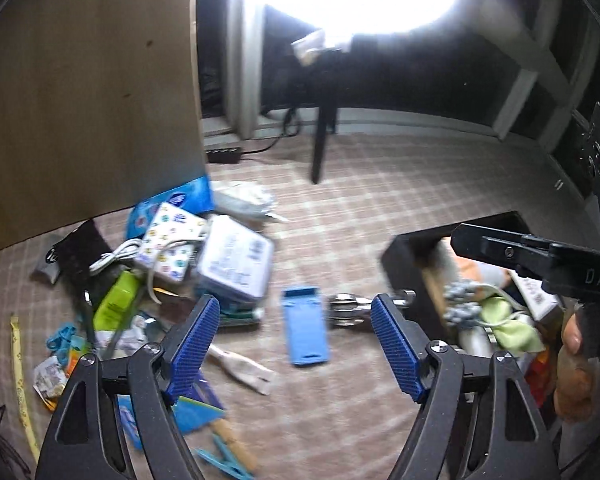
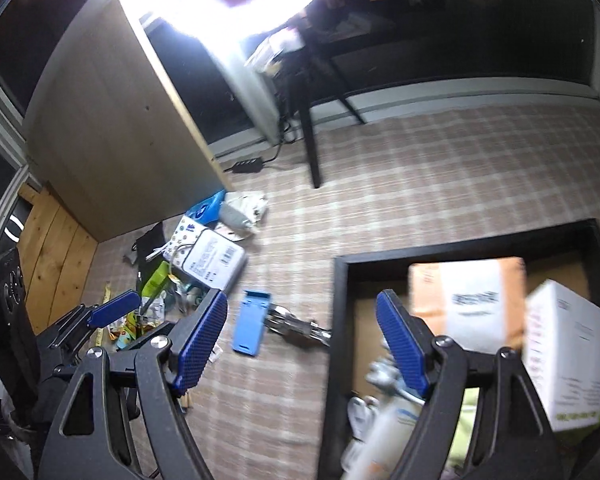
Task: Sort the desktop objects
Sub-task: 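Move the right tool to the white power bank and grasp it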
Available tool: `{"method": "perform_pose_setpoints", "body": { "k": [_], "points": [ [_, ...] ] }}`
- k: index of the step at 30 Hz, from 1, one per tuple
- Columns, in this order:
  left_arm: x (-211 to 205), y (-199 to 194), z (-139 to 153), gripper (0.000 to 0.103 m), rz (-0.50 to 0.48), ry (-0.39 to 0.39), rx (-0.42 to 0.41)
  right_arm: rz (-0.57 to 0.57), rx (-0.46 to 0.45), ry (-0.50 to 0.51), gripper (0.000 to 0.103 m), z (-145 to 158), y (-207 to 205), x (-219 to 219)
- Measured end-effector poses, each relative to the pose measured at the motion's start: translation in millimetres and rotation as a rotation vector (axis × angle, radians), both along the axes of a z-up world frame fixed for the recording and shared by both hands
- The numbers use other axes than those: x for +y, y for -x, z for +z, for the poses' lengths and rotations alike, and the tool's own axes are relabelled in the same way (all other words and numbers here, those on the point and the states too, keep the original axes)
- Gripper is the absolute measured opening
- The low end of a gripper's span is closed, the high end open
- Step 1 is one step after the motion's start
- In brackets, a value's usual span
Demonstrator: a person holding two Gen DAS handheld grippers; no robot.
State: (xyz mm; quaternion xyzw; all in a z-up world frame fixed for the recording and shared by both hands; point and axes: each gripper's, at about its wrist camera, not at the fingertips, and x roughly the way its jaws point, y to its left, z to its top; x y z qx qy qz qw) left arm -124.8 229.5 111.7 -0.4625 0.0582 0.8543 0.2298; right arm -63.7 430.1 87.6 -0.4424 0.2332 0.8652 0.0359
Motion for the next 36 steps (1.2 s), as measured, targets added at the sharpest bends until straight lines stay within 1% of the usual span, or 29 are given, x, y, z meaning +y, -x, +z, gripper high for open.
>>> {"method": "perform_pose_setpoints", "body": {
  "k": [7,11,16,23,30,32,36],
  "points": [
    [-19.3,32.5,-18.3,0.068,0.004,0.023,-0.015,0.064,-0.056,0.023,0.076,-24.8,57.9,-29.2],
    [-17.1,44.9,-25.3,0.066,-0.028,0.060,-0.002,0.087,-0.093,0.066,0.076,-42.0,87.3,-41.8],
    [-11.3,58.4,-36.6,0.065,-0.070,0.091,-0.003,0.085,-0.159,0.130,0.076,-71.9,116.8,-52.4],
    [-9.9,68.9,-50.3,0.064,-0.086,0.080,-0.029,0.051,-0.210,0.239,0.075,-100.2,133.8,-52.2],
    [-3.0,75.0,-63.3,0.063,-0.100,0.089,-0.044,0.055,-0.222,0.281,0.074,-111.6,143.1,-56.1],
    [-3.4,77.4,-64.5,0.063,-0.097,0.080,-0.048,0.062,-0.226,0.291,0.069,-114.8,146.2,-58.9],
    [-4.3,81.0,-66.9,0.063,-0.092,0.064,-0.055,0.079,-0.202,0.324,0.064,-115.5,151.4,-63.3]
  ]
}}
